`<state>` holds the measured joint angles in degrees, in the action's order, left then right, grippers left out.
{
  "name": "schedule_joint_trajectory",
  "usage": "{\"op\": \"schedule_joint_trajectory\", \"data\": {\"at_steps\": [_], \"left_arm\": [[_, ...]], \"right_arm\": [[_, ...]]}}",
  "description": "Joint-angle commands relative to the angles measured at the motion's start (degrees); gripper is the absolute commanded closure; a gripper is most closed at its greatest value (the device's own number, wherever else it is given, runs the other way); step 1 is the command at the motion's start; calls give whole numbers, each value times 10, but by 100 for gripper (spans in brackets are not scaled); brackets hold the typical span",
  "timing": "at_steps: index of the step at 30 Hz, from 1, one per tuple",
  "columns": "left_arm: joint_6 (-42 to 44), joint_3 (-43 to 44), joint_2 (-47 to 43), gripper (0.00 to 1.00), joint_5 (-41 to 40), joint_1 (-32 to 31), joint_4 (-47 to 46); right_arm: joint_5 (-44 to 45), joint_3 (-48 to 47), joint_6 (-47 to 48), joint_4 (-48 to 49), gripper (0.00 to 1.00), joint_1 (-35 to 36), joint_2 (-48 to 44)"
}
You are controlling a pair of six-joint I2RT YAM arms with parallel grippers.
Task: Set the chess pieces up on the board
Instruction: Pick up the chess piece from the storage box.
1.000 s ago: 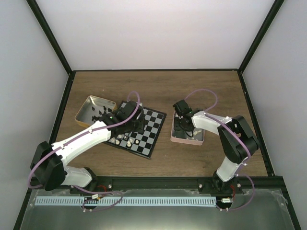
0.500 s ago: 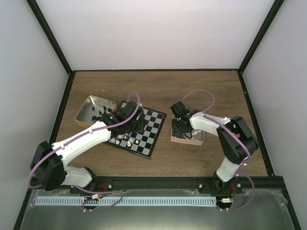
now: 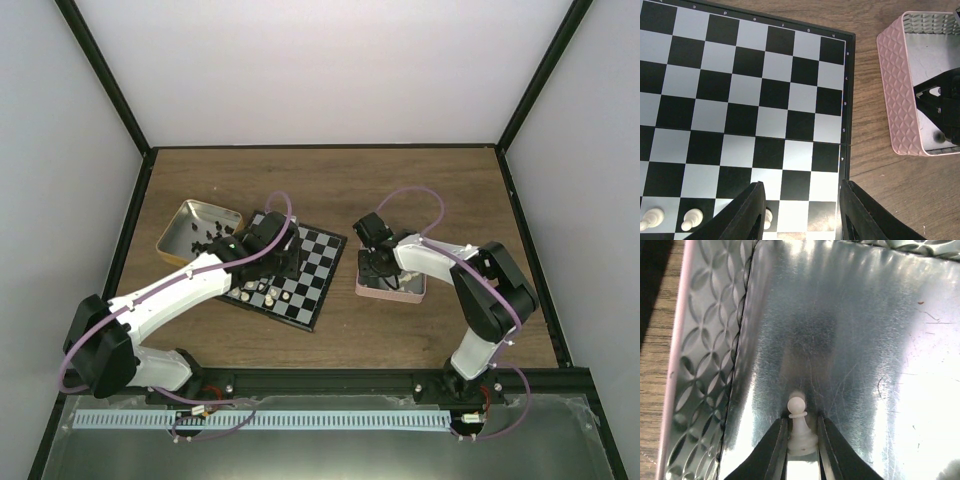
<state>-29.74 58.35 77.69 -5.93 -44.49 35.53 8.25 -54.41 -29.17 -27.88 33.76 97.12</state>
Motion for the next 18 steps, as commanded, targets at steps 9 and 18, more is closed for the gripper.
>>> {"op": "schedule_joint_trajectory", "data": {"at_steps": [9,18], "left_arm": [[-25,0,-42,56,10,9,-36],[-65,-7,-140,46,89,17,-132]], "right_arm": [[32,17,-11,40,92,6,-102],[-116,51,55,151,92,5,-231]]}}
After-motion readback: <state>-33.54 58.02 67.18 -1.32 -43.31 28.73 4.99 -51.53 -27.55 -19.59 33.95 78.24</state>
